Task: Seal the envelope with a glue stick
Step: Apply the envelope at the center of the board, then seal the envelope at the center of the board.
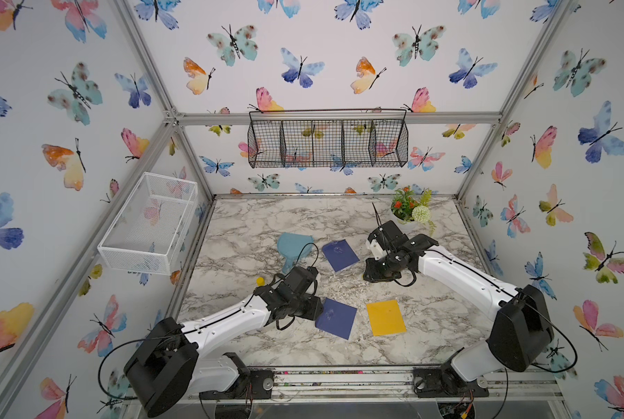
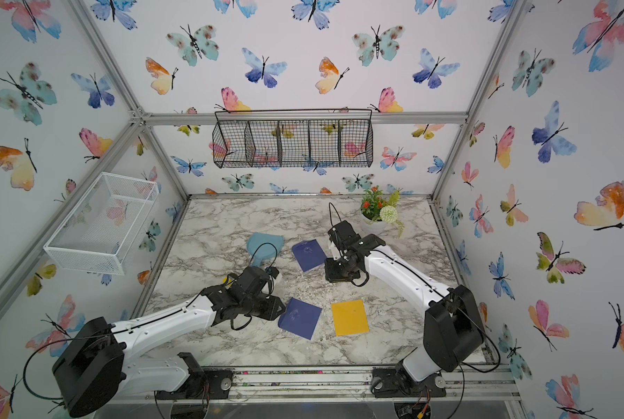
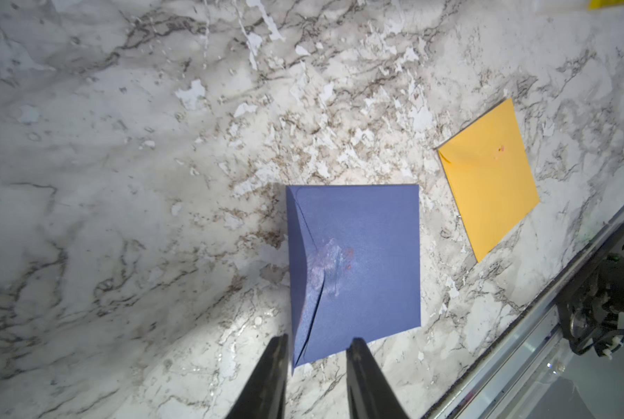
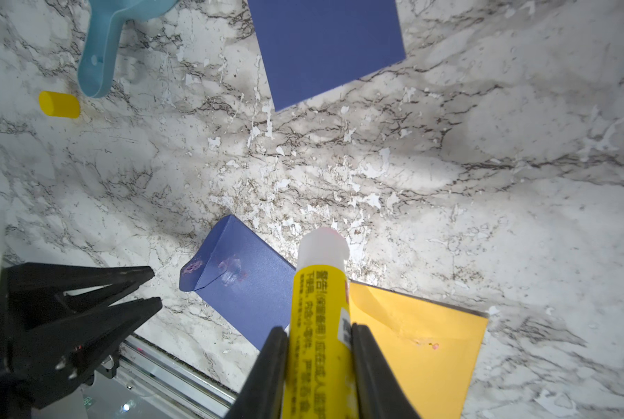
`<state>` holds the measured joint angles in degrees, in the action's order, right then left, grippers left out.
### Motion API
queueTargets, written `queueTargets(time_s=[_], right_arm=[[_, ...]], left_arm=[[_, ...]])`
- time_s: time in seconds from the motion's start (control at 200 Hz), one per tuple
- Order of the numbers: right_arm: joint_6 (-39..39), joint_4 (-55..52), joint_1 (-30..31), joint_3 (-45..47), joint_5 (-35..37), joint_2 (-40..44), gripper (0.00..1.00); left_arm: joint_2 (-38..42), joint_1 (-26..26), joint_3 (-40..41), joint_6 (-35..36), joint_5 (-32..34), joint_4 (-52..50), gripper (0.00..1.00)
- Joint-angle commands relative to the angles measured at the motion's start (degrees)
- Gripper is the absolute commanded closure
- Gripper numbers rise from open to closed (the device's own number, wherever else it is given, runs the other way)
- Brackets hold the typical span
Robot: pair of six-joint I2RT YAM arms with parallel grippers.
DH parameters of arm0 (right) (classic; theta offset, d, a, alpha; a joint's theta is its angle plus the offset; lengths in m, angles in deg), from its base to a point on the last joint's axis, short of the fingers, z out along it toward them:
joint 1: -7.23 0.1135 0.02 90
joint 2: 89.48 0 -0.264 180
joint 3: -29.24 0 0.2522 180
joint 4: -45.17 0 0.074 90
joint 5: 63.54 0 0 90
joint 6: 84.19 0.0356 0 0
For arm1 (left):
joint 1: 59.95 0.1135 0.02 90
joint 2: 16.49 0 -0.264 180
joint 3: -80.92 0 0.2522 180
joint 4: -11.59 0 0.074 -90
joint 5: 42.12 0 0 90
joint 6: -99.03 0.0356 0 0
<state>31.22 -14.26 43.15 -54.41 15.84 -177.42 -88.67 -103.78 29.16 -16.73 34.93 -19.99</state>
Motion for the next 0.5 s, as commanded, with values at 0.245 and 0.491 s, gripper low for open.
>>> queueTargets(time_s=[0.245, 0.491], right_arm=[[0.0, 1.5, -0.6, 1.8, -1.7, 2.0, 0.98], [0.2, 1.2, -0.7, 2.1, -2.1, 2.0, 0.98]], left_arm=[[-3.6, 3.6, 0.9, 1.6, -10.9, 3.2, 0.84], [-5.7, 3.6, 0.8, 2.7, -9.6, 3.6, 0.87]])
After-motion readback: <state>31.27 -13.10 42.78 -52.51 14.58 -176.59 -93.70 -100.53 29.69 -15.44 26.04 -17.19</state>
